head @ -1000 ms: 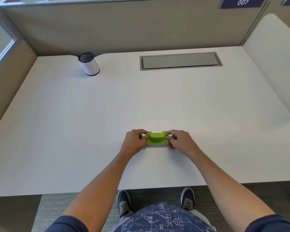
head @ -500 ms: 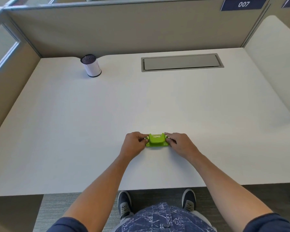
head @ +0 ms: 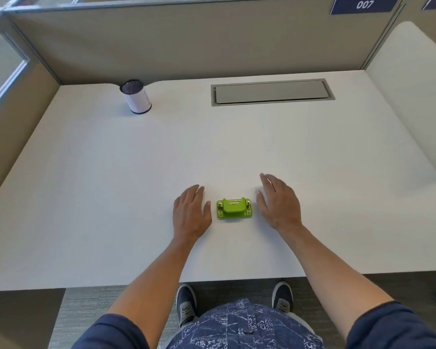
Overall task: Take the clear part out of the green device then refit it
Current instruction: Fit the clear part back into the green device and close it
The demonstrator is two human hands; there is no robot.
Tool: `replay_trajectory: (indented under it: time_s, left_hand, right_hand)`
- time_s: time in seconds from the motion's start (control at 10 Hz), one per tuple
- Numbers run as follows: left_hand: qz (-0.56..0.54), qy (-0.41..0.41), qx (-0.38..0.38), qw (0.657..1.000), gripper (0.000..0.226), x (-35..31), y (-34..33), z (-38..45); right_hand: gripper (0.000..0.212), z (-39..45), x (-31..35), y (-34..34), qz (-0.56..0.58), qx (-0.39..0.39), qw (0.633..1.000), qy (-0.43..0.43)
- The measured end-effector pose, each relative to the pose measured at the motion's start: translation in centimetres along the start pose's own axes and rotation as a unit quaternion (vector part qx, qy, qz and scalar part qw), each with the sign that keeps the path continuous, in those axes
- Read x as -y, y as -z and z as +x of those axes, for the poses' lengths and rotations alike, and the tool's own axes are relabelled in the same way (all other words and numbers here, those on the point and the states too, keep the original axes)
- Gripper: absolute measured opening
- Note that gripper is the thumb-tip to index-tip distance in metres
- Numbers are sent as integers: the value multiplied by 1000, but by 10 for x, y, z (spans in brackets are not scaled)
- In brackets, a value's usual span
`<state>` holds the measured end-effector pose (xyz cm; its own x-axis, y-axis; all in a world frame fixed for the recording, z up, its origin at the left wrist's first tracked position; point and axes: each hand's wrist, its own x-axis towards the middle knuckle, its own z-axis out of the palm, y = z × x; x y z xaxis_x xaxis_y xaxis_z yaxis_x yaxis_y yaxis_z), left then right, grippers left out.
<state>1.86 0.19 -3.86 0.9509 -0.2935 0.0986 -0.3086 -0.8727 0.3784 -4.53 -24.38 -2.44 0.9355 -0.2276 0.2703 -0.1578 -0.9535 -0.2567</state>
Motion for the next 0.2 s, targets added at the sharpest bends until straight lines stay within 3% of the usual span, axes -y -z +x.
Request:
replay_trajectory:
  time_s: [0.2]
  left_hand:
    - [33,13,-16,999,75,8,4,-2]
  right_hand:
    - [73,-6,-21,-13,-48,37,998,-10]
